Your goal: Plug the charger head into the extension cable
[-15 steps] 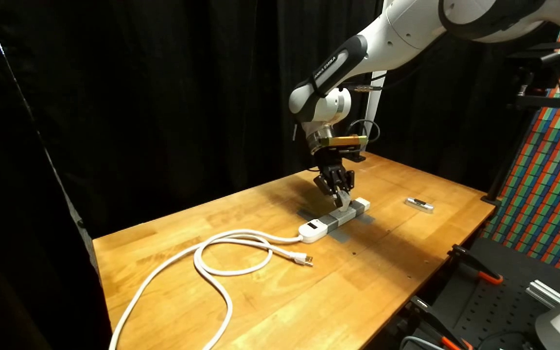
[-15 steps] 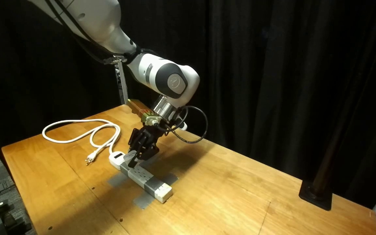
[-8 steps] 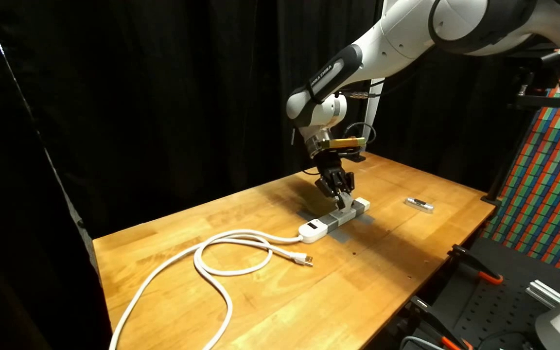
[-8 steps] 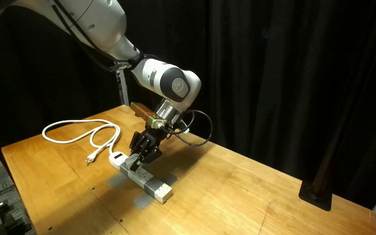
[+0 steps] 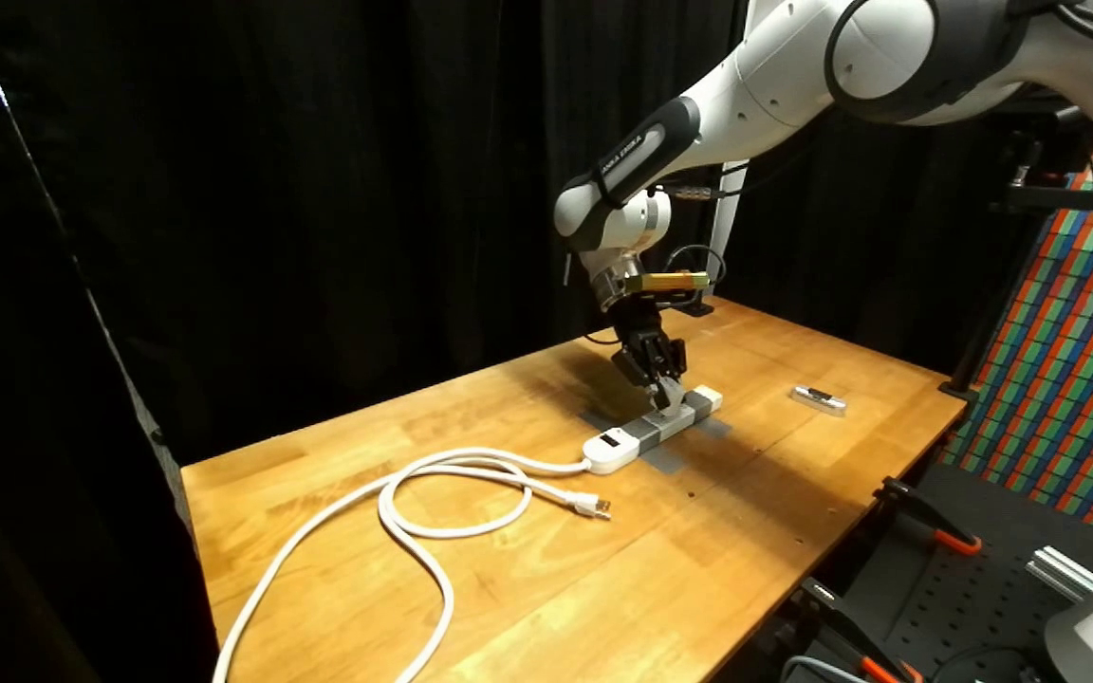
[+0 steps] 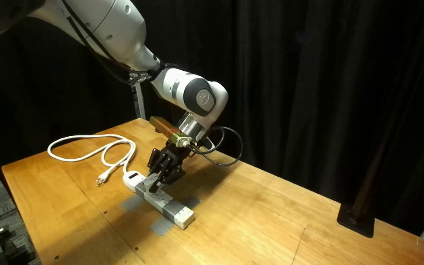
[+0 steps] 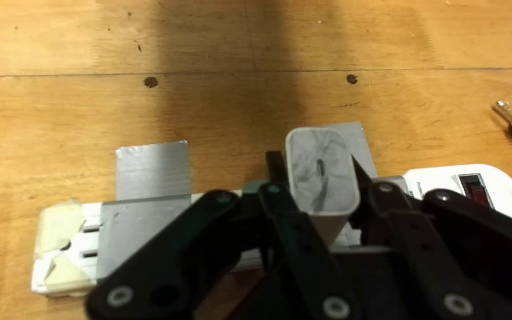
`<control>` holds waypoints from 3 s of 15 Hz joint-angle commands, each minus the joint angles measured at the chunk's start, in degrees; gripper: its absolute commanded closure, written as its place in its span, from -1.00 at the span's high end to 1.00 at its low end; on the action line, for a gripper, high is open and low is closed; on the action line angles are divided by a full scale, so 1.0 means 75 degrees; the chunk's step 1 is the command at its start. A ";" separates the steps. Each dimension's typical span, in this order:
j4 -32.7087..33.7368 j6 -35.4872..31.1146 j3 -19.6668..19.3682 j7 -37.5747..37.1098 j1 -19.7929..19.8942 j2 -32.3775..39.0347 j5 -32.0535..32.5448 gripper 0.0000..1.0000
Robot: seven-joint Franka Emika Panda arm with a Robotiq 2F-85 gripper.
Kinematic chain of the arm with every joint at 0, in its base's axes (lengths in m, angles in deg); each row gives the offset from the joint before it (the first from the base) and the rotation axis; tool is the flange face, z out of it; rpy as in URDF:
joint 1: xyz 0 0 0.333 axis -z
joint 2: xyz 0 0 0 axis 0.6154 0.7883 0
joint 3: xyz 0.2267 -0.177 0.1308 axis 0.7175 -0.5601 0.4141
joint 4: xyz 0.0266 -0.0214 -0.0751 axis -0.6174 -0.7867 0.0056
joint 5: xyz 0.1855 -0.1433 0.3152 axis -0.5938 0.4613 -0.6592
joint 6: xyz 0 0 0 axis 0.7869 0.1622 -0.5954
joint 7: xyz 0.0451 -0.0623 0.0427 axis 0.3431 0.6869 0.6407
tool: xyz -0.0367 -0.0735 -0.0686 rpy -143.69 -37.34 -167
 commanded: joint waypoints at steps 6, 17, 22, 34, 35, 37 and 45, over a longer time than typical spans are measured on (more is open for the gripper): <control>0.0774 0.0888 0.0112 0.0394 0.0073 0.0552 0.0024 -0.74; 0.1077 0.1048 0.0092 0.0420 -0.0052 0.0636 0.0267 -0.75; 0.1524 0.1530 0.0092 0.0387 -0.0057 0.0785 0.0307 -0.74; 0.2341 0.1738 0.0120 0.0443 -0.0064 0.1462 0.0324 -0.74; 0.2357 0.1677 0.0118 0.0441 -0.0065 0.1463 0.0324 -0.74; 0.2433 0.1672 0.0119 0.0451 -0.0064 0.1503 0.0339 -0.74; 0.2603 0.1846 0.0145 0.0480 0.0019 0.1896 0.0268 -0.74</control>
